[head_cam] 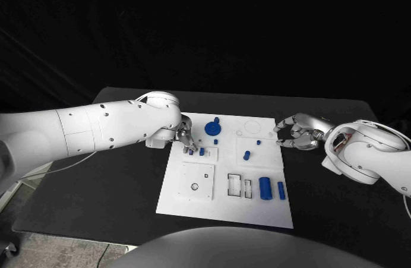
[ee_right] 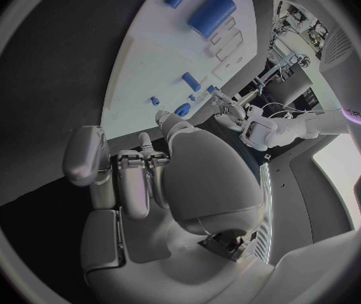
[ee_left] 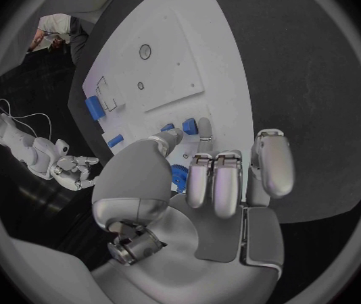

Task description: Assemble the parts on the task board

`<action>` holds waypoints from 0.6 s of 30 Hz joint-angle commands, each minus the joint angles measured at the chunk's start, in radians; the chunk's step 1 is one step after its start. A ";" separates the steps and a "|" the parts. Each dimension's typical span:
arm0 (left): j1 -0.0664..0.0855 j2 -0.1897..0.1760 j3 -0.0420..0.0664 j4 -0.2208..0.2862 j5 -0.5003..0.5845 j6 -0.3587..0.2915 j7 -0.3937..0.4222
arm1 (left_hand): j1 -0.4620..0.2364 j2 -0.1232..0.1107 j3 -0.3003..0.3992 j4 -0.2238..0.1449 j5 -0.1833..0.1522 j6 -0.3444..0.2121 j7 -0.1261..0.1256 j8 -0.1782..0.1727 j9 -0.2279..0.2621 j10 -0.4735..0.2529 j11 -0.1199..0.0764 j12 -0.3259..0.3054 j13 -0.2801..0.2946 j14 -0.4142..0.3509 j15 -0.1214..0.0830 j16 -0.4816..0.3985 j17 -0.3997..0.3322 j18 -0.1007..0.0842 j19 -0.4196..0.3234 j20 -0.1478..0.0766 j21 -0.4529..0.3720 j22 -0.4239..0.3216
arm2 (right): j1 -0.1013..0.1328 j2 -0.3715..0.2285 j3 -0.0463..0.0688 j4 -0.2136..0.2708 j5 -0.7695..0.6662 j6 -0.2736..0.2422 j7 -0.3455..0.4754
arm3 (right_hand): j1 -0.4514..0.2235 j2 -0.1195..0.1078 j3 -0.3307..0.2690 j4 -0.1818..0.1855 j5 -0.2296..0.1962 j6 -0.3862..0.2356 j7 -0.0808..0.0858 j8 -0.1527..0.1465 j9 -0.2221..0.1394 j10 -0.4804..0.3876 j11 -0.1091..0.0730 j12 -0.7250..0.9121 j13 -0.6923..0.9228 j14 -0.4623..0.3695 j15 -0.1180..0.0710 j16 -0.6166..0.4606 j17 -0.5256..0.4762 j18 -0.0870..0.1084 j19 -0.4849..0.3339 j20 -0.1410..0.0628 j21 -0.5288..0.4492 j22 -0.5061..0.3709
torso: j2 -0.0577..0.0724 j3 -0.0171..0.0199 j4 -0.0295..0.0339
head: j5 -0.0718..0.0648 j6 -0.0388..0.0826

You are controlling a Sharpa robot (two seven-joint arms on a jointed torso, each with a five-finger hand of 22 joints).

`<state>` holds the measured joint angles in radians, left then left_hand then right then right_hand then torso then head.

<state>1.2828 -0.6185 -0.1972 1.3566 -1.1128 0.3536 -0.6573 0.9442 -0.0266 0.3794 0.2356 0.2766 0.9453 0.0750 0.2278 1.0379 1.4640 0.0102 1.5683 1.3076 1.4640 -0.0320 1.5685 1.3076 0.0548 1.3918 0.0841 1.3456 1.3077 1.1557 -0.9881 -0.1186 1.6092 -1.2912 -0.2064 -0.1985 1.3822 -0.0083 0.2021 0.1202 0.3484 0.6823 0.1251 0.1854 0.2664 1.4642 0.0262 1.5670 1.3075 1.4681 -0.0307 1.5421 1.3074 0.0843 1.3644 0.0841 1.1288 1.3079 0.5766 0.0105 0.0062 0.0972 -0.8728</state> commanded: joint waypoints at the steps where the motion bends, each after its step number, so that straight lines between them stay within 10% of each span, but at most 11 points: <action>1: -0.001 0.001 0.000 0.000 0.016 -0.002 -0.001 | -0.008 0.001 -0.008 0.002 -0.001 0.002 0.007 -0.007 -0.002 0.107 0.008 0.002 0.263 0.107 0.008 0.002 0.263 0.006 -0.006 0.002 -0.004 0.181 | -0.001 0.000 0.000 -0.001 -0.003 0.016 -0.005 | 0.003 0.004 0.004 0.001 0.004 0.007 0.001 -0.005 -0.001 0.107 0.008 0.004 0.263 0.086 0.006 -0.003 0.245 0.012 -0.008 0.001 -0.006 0.134 | 0.000 -0.0001 0.0003 | 0.001 0.000; 13: -0.002 -0.002 0.000 0.000 0.026 -0.014 0.003 | -0.030 0.017 -0.077 0.053 0.007 0.014 0.008 -0.019 -0.014 0.107 0.010 0.002 0.263 0.107 0.011 0.002 0.263 0.007 -0.009 0.006 -0.007 0.181 | -0.001 0.002 0.000 -0.003 -0.003 0.014 -0.004 | 0.003 0.004 0.004 0.001 0.004 0.007 0.001 -0.005 -0.001 0.107 0.008 0.004 0.263 0.086 0.006 -0.003 0.245 0.012 -0.008 0.001 -0.006 0.134 | 0.000 -0.0001 -0.0001 | 0.004 0.000; 18: -0.003 -0.020 0.000 0.014 0.026 -0.113 0.021 | -0.003 0.024 -0.104 0.051 0.049 0.029 -0.001 0.006 0.007 0.107 0.005 0.002 0.263 0.107 0.006 0.002 0.263 0.005 0.002 0.004 0.006 0.185 | -0.001 0.002 0.000 -0.004 -0.003 0.009 -0.001 | 0.003 0.004 0.004 0.001 0.004 0.007 0.001 -0.005 -0.001 0.107 0.008 0.004 0.263 0.086 0.006 -0.003 0.245 0.012 -0.008 0.001 -0.006 0.134 | 0.000 -0.0004 -0.0007 | 0.003 0.000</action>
<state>1.2805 -0.6350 -0.1977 1.3646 -1.0950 0.3218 -0.6543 0.9347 -0.0020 0.2784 0.2864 0.3231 0.9686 0.0731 0.2317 1.0427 1.4664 0.0147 1.5683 1.3076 1.4676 -0.0285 1.5684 1.3075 0.0548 1.3883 0.0876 1.3481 1.3075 1.1557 -0.9866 -0.1186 1.6059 -1.2911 -0.2048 -0.1993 1.3822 -0.0083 0.2021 0.1202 0.3484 0.6823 0.1251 0.1854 0.2666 1.4642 0.0262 1.5670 1.3075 1.4681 -0.0307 1.5421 1.3079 0.0844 1.3644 0.0841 1.1288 1.3077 0.5762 0.0100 0.0063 0.1013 -0.8728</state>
